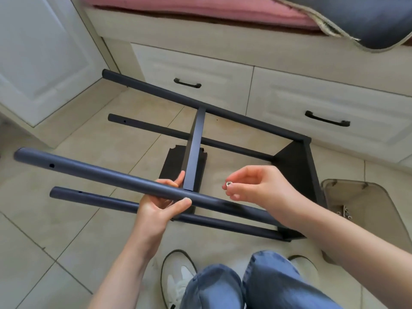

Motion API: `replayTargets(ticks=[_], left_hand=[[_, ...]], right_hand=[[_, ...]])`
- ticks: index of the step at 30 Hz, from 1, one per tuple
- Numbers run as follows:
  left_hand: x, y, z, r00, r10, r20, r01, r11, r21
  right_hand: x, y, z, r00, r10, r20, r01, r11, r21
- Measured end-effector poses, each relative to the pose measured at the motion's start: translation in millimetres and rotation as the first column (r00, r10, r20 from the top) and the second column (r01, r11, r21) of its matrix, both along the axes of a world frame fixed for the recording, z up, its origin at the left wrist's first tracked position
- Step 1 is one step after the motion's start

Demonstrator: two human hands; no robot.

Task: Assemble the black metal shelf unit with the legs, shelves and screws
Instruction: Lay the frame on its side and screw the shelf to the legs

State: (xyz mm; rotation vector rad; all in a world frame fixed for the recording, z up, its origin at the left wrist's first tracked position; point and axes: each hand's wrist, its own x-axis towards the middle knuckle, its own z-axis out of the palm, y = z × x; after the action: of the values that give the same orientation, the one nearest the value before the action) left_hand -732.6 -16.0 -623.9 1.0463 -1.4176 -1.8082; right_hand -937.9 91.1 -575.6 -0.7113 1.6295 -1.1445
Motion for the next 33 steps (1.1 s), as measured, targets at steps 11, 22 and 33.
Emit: replayTargets(ticks=[11,22,33], left_hand=[[29.7,-17.6,-46.0,0.996,0.045,-0.075,-0.032,0.985,0.169],[54.1,-34.2,-78.7,0.992,0.075,-0.104,-0.040,0.953,0.302],[63.1,-30.6,-100.3,0.991,0.090,-0.095,-0.052,0.937,0.346]], right_hand=[[21.8,-62.7,-47.0,0.968,0.079,0.237,-0.105,0.990,0.099],[44.8,-88.9,-95.6,0.894,0.052,0.445,-0.155,0.967,0.200],[54.9,-89.5,-113.5,0.831,-0.052,0.554,-0.118,0.957,0.266]])
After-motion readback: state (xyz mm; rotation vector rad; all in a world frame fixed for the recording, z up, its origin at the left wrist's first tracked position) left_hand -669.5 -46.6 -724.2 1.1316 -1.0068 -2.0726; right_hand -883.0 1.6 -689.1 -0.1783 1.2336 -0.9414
